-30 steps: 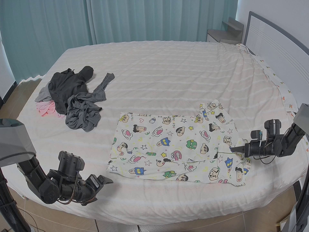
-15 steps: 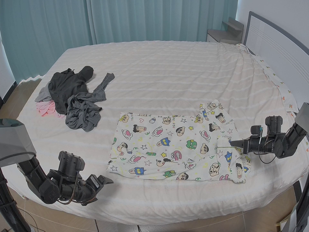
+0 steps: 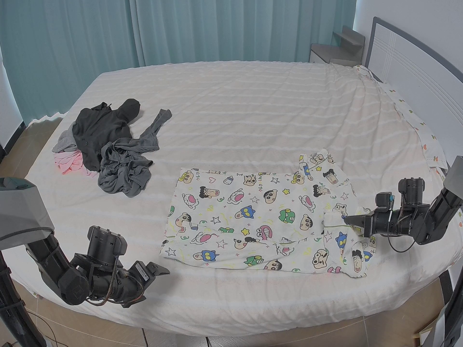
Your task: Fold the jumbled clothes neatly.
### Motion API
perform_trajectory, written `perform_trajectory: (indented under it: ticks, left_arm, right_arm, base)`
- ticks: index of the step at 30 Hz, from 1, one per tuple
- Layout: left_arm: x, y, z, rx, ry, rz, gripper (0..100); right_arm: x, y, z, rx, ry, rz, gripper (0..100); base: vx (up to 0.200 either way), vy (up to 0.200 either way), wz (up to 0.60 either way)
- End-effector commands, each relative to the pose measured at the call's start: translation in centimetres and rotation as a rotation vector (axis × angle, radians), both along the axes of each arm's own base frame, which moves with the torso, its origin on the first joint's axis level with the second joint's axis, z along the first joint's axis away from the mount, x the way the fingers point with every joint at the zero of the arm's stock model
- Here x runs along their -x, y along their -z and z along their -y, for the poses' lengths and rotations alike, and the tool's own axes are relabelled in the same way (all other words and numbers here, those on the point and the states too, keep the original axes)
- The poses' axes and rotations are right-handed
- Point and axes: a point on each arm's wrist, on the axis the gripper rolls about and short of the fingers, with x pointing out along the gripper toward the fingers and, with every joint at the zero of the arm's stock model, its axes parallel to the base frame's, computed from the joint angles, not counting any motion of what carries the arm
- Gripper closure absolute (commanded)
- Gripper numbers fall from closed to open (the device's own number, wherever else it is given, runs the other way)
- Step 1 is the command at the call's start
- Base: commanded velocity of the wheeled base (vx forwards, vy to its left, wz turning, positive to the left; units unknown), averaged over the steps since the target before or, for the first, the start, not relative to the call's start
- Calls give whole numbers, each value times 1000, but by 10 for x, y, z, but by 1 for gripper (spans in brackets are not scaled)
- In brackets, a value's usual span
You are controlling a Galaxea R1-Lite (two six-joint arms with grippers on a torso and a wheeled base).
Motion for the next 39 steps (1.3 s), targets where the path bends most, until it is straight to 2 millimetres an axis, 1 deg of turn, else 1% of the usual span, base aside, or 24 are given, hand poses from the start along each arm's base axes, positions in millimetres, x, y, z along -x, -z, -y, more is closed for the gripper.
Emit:
perform_trajectory:
  ticks: [1, 7, 9, 10, 13, 18, 24, 30, 35, 39]
  left_arm:
    - [0, 0, 0, 0, 0, -1, 0]
    - [0, 0, 0, 0, 0, -3, 0]
    - [0, 0, 0, 0, 2, -3, 0]
    - [1, 0, 1, -1, 6, -2, 0]
    - [1, 1, 2, -2, 7, -4, 0]
    - [1, 0, 2, -1, 7, -2, 0]
    - [1, 0, 2, 0, 8, -3, 0]
    - [1, 0, 2, 0, 8, -3, 0]
    - [1, -1, 3, -2, 12, 4, 0]
    - [4, -2, 11, -34, 22, 19, 0]
  right_arm:
    - [12, -2, -1, 0, -3, -6, 100]
    - [28, 10, -2, -3, -7, -30, 100]
    - [27, 12, -2, -1, -3, -27, 100]
    - [24, 16, -2, 1, 0, -20, 100]
    - [18, 16, -2, 2, 2, 16, 100]
    - [20, 16, -9, 39, 21, 67, 100]
    - [36, 18, -15, 39, 5, 133, 100]
    - [36, 28, -15, 46, 3, 212, 100]
    - [55, 29, -16, 48, -5, 200, 100]
    - [61, 29, -17, 57, -13, 211, 100]
  base:
    - [0, 0, 0]
    - [0, 0, 0]
    - [0, 0, 0]
    - [0, 0, 0]
    - [0, 0, 0]
    - [0, 0, 0]
    - [0, 0, 0]
    - [0, 0, 0]
    - [0, 0, 0]
    - [0, 0, 0]
